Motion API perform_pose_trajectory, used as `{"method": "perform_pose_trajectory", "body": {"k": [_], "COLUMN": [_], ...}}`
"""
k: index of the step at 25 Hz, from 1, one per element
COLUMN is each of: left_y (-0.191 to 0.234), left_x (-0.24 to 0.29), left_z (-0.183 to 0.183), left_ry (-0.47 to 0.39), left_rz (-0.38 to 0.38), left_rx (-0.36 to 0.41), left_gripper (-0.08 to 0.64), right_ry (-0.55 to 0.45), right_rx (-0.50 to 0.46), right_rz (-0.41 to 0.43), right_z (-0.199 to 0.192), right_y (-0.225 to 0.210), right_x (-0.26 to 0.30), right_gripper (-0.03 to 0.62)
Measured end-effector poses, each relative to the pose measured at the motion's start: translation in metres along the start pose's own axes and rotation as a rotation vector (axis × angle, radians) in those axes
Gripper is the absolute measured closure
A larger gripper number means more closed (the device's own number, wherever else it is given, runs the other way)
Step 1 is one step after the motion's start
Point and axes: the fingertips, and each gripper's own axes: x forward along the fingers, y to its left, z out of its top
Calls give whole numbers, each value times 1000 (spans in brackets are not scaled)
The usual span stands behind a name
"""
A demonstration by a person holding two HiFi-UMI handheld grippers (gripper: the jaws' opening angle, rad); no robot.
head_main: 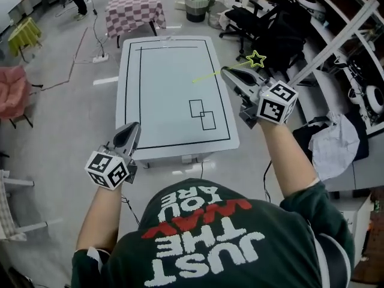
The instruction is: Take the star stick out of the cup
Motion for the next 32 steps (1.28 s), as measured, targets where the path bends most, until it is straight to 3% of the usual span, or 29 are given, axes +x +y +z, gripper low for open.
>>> {"method": "perform_pose_trajectory", "body": {"k": [9,17,26,32], "left_y": [-38,-62,-71,-73], "left_x": [68,91,98,98], "left_z": [-86,-155,-194,-206], "left_ry": [85,196,260,291], "left_rz": [69,92,67,53], "left_rx": [-71,-125,-167,-175], "left_gripper": [557,557,557,557], "right_ry": [67,123,150,167], "right_rx": [203,385,572,633], "right_rz": [64,107,105,96], "right_z": [-112,-205,-271,-295], "right_y": [-61,-63,-53,-48], "right_x": [-38,-51,-53,-50], "right_gripper": [549,549,549,549]}}
